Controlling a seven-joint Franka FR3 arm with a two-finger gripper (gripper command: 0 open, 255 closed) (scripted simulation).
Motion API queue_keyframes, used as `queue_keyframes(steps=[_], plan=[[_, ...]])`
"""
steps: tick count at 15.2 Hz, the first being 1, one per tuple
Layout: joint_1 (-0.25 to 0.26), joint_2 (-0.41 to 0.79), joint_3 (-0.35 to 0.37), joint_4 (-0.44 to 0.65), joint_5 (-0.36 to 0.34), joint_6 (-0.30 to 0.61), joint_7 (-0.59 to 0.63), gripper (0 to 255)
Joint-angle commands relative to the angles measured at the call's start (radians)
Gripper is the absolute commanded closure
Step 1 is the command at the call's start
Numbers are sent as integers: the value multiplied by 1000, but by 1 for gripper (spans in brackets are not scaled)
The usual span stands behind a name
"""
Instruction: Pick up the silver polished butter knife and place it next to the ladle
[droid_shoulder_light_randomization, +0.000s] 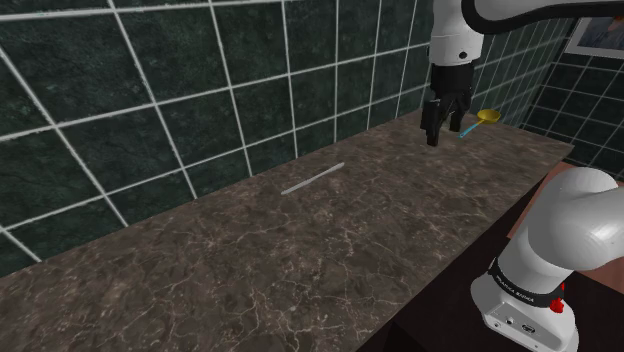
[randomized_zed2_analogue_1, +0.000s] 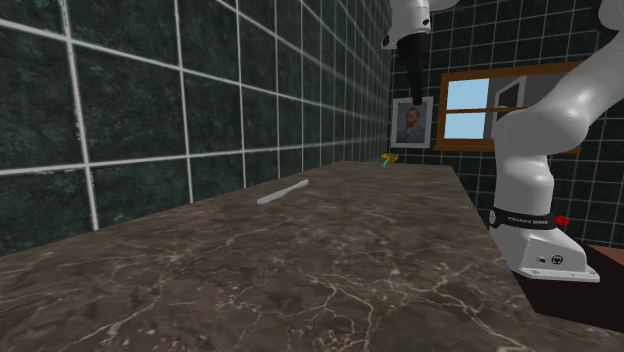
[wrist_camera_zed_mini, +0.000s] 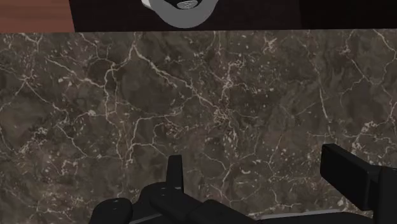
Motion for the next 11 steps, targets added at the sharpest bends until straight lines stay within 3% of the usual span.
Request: queue_keyframes(steps=[1,11], plan=[[0,0,0,0,0,0,0,0],[98,330,-117,71,-133,286,-455,0]])
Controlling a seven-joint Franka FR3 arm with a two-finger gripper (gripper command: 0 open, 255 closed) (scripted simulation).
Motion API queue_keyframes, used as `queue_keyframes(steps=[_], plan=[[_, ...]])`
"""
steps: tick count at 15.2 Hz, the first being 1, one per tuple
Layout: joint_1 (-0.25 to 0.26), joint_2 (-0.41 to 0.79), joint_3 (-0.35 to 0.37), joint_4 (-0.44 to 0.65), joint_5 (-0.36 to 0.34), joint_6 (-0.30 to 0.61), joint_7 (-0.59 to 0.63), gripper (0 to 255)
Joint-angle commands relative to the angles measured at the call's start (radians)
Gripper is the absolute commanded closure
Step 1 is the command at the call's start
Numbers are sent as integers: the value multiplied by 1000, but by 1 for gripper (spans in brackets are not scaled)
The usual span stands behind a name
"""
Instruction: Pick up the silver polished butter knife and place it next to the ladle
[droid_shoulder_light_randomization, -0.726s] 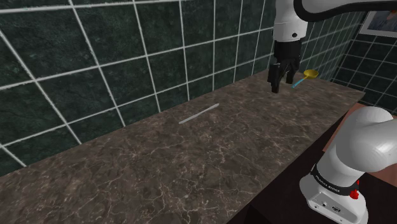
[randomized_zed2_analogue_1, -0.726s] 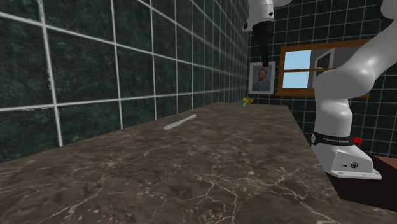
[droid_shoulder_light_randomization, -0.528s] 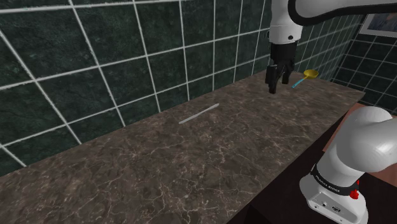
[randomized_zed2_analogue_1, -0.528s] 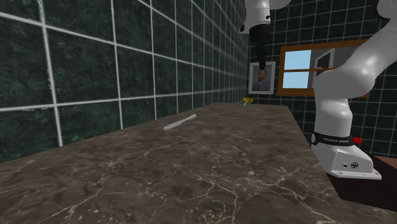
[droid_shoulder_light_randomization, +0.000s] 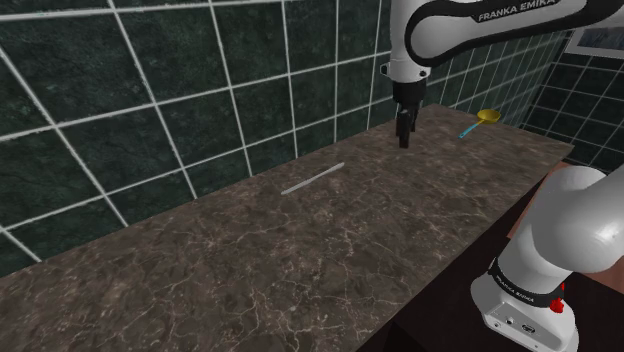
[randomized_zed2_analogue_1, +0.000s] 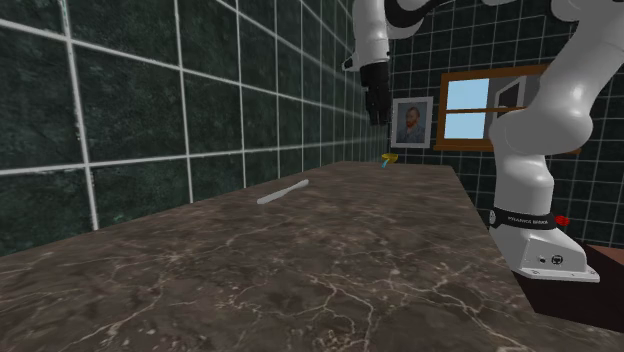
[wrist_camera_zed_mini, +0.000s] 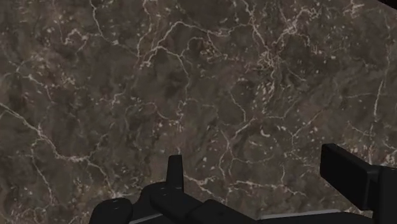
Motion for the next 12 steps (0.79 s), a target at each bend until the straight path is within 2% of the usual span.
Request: queue_keyframes(steps=[1,6,12], plan=[[22,78,-15,31,-15,56,-89,0],[67,254,-38,112,-36,174,-296,0],[112,455,-33,228,-40,289,-529,0]])
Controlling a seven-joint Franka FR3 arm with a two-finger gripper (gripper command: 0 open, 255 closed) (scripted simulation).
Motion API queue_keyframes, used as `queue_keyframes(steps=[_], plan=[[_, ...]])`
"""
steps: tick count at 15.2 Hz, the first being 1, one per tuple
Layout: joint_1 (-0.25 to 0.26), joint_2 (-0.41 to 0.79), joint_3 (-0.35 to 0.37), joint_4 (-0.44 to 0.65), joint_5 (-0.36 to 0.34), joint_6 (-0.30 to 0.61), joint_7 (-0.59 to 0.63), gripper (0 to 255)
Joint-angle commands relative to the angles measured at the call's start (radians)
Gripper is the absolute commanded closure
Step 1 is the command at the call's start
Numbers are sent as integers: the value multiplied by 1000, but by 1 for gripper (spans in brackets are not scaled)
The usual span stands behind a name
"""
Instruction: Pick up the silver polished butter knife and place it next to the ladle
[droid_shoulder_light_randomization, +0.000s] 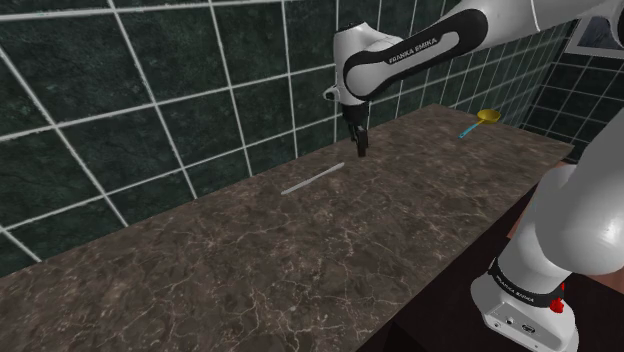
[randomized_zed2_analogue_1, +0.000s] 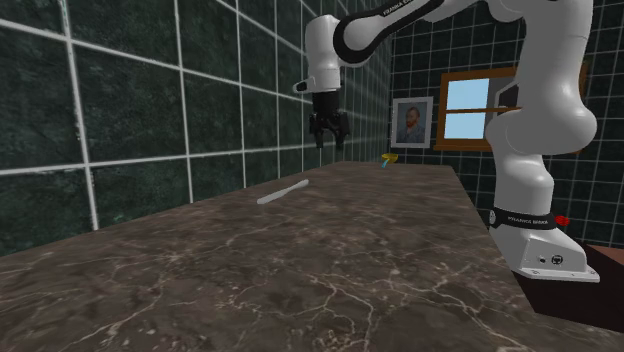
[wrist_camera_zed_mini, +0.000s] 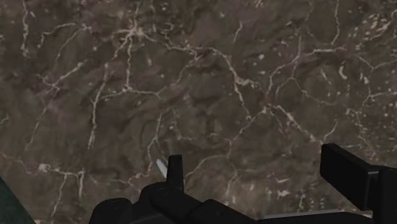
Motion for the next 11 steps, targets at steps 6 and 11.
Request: queue_keyframes(steps=[6,11], plan=[[42,215,36,147,-2,106,-258,0],[57,306,63,202,-9,159,-364,0]])
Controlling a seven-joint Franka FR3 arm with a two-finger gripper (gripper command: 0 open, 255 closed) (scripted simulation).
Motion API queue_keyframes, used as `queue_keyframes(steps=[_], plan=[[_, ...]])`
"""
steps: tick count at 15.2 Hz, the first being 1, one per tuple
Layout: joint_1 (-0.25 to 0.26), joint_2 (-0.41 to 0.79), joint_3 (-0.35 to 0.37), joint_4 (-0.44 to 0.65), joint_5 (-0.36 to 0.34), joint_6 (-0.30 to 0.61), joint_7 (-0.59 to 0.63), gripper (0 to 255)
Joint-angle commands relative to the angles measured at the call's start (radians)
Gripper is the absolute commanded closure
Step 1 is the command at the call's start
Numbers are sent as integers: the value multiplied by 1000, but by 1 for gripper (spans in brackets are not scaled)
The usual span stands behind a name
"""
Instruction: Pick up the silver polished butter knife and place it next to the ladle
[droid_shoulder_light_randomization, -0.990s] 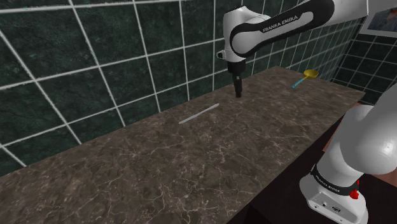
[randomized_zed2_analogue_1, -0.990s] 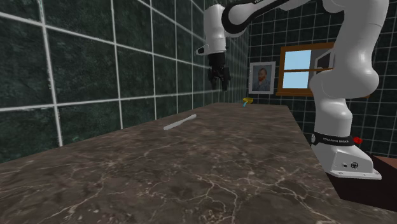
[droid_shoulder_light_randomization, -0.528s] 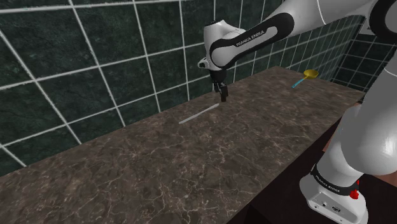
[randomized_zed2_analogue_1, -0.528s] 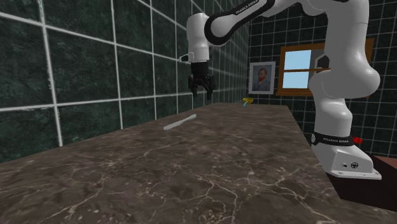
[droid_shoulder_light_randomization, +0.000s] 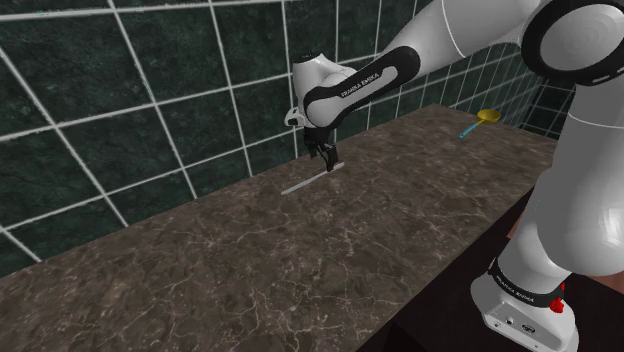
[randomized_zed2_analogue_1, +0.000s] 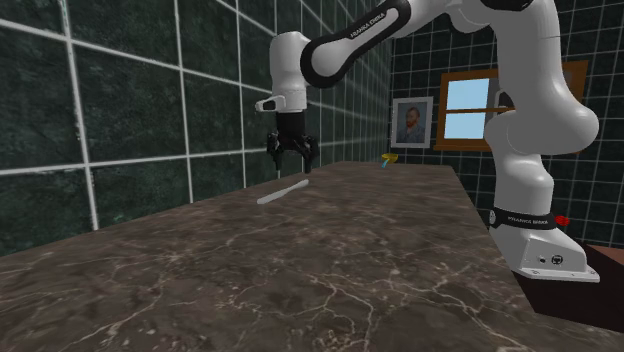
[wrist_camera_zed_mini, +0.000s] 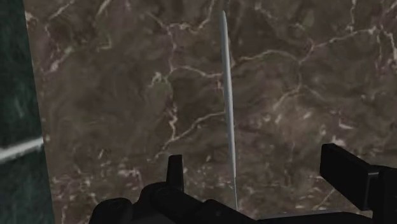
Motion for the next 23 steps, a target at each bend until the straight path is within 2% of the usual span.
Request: queue_keyframes(steps=[1,6,14,15,23], plan=[[0,22,2,2,-2,22,-11,0],[-5,58,-3,-29,-7,89,-8,0],[-5,58,-3,-29,-7,89,-8,0],[-5,58,-3,-29,-7,89,-8,255],[-6,58,-3,-29,-7,89,-8,255]])
